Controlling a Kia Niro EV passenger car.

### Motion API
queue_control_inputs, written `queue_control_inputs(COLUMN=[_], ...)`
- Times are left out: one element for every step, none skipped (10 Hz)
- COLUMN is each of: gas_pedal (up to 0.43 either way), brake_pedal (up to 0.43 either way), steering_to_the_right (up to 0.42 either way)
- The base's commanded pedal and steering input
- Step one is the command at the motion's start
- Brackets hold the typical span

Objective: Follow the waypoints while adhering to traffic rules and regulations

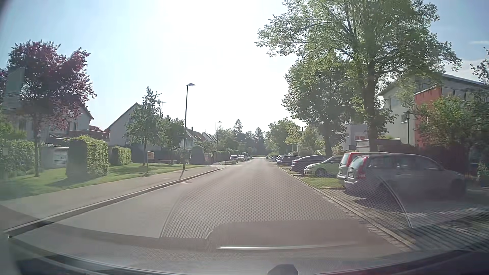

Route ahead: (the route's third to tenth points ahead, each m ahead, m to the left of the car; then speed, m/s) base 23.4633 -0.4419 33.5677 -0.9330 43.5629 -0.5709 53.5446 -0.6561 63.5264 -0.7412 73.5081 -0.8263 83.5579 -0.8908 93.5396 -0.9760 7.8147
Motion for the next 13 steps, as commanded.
queue_control_inputs(gas_pedal=[0.0,0.0,0.0,0.0,0.0,0.0,0.0,0.0,0.0,0.0,0.0,0.0,0.0], brake_pedal=[0.0,0.0,0.0,0.0,0.0,0.0,0.0,0.0,0.0,0.0,0.0,0.0,0.0], steering_to_the_right=[0.0,0.0,0.0,0.0,0.0,0.0,0.0,0.0,0.0,0.0,0.001,0.002,0.001])
